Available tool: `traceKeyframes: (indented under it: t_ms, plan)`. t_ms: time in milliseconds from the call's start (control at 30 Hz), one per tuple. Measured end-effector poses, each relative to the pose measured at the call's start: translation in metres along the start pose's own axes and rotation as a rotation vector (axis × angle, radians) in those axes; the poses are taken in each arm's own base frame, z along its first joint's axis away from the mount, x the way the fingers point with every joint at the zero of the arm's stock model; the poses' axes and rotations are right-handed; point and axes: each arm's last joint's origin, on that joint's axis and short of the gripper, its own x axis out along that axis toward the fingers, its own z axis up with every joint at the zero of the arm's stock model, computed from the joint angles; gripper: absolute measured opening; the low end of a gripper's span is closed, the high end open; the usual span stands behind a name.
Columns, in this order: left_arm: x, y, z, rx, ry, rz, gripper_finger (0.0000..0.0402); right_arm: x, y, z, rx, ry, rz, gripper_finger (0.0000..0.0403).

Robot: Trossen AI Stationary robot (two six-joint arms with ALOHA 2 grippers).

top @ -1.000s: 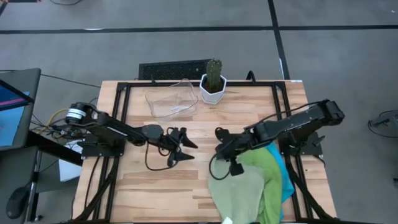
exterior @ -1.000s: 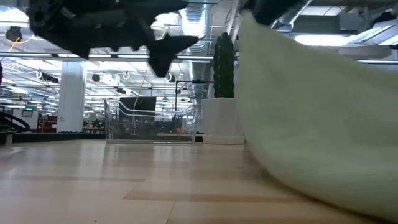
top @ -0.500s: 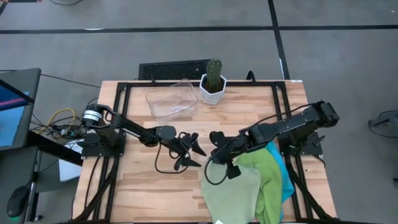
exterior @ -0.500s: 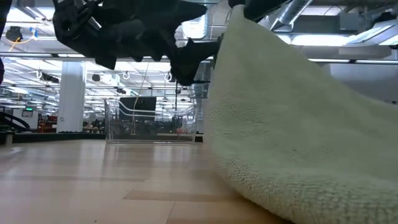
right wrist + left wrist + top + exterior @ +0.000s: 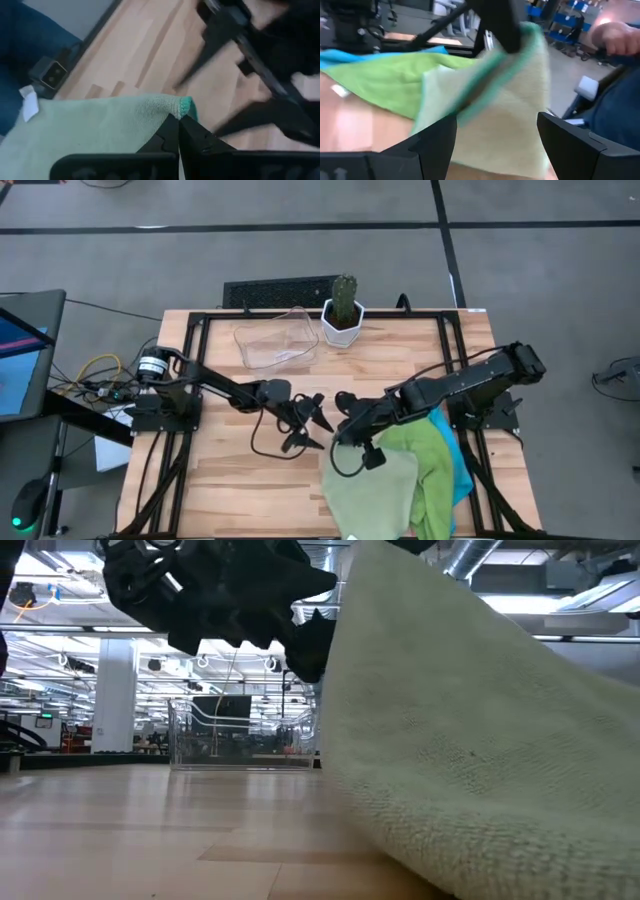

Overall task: Fold microfiber towels
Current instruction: Fold the light green microfiber towel

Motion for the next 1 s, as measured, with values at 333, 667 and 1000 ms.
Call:
traceKeyframes:
  t_ms: [333, 667, 1000]
  plan:
    - [0.003, 0.006, 0.013, 0.015, 0.011, -0.076, 0.027, 0.0, -0.002, 0.004, 0.002, -0.04, -0.007, 0.0022]
    - [0.01, -0.002, 0.014, 0.02, 0.038, -0.107, 0.027, 0.0, -0.006, 0.001, 0.032, -0.02, -0.015, 0.0024]
    - [0.014, -0.012, 0.012, 0.046, 0.052, -0.154, 0.027, -0.001, -0.01, 0.0, 0.047, -0.02, -0.025, 0.0026]
